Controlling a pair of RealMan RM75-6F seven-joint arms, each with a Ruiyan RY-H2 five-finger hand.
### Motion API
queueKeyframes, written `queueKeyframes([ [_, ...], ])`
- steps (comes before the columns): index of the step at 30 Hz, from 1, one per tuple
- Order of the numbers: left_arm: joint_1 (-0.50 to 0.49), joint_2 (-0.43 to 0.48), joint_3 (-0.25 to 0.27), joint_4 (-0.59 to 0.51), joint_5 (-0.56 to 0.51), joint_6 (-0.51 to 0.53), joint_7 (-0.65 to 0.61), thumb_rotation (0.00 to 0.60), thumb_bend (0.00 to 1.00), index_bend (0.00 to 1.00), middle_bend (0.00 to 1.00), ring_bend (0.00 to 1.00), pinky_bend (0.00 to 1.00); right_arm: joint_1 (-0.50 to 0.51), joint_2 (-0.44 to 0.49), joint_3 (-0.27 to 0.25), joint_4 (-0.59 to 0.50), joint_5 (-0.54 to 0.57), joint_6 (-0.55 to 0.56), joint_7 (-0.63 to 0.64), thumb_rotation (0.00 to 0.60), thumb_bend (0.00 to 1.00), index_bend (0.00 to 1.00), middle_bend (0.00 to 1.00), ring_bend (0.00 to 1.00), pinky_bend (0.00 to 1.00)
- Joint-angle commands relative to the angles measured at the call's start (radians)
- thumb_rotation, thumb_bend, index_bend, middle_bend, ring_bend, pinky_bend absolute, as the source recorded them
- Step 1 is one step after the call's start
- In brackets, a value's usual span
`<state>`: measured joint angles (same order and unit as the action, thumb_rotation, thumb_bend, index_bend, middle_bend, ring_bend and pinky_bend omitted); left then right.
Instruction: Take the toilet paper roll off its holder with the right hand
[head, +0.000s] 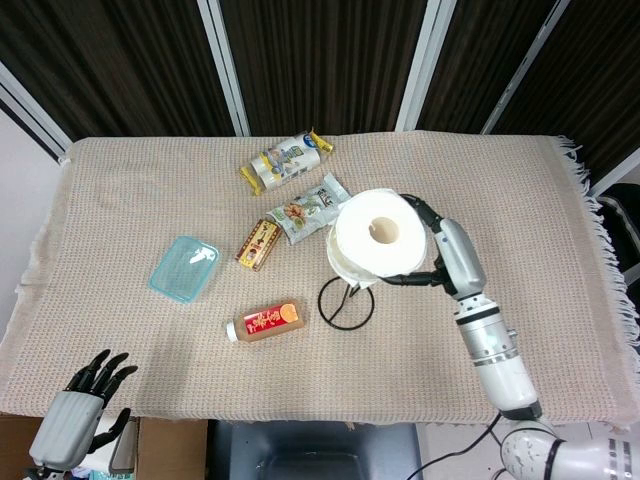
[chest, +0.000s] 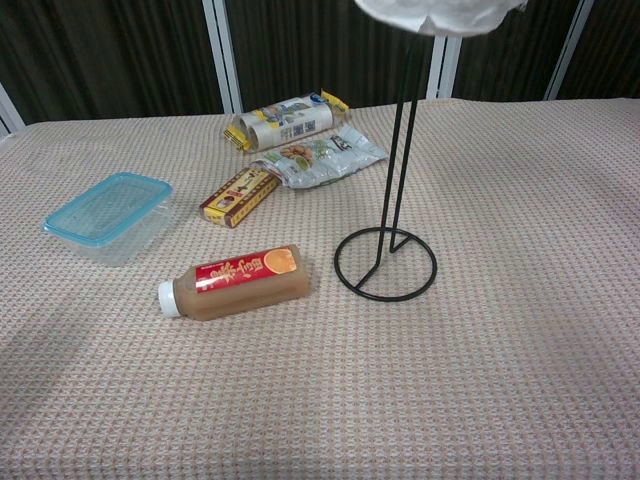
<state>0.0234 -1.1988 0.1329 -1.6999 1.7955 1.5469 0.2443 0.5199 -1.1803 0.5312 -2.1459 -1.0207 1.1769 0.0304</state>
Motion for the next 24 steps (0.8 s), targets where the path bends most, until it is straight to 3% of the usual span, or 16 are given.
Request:
queueKeyframes([
  [1, 0.000, 0.000, 0.000, 0.000, -0.003, -0.001, 0.000, 0.600, 0.40, 0.23, 0.13, 0.06, 0.25, -0.028, 0.067, 0.040, -0.055, 0.011, 0.033, 0.022, 0.600, 0.12, 0.74, 0.52, 0.50, 0.48],
  [6, 0.002, 0.001, 0.000, -0.001, -0.005, 0.002, -0.006, 0.600, 0.39, 0.23, 0.13, 0.06, 0.25, -0.090, 0.128, 0.035, -0.091, -0.022, 0.094, 0.033, 0.600, 0.12, 0.74, 0.52, 0.50, 0.48],
  [11, -0.001, -0.001, -0.001, 0.003, -0.006, -0.002, -0.013, 0.600, 0.40, 0.23, 0.13, 0.06, 0.25, -0.248, 0.188, -0.122, -0.042, -0.101, 0.210, -0.042, 0.600, 0.12, 0.73, 0.52, 0.50, 0.48],
  [16, -0.001, -0.004, -0.006, 0.004, -0.018, -0.004, -0.015, 0.600, 0.40, 0.23, 0.13, 0.06, 0.25, -0.328, 0.154, -0.247, 0.122, -0.170, 0.247, -0.028, 0.600, 0.12, 0.72, 0.52, 0.50, 0.48],
  [21, -0.003, -0.004, -0.010, 0.001, -0.024, -0.007, -0.013, 0.600, 0.40, 0.23, 0.13, 0.06, 0.25, -0.341, 0.089, -0.328, 0.319, -0.232, 0.194, 0.054, 0.600, 0.12, 0.71, 0.52, 0.49, 0.47],
  [24, -0.003, -0.005, -0.013, 0.002, -0.026, -0.005, -0.012, 0.600, 0.39, 0.23, 0.13, 0.06, 0.25, -0.331, 0.062, -0.359, 0.415, -0.252, 0.130, 0.129, 0.600, 0.12, 0.68, 0.52, 0.39, 0.37],
])
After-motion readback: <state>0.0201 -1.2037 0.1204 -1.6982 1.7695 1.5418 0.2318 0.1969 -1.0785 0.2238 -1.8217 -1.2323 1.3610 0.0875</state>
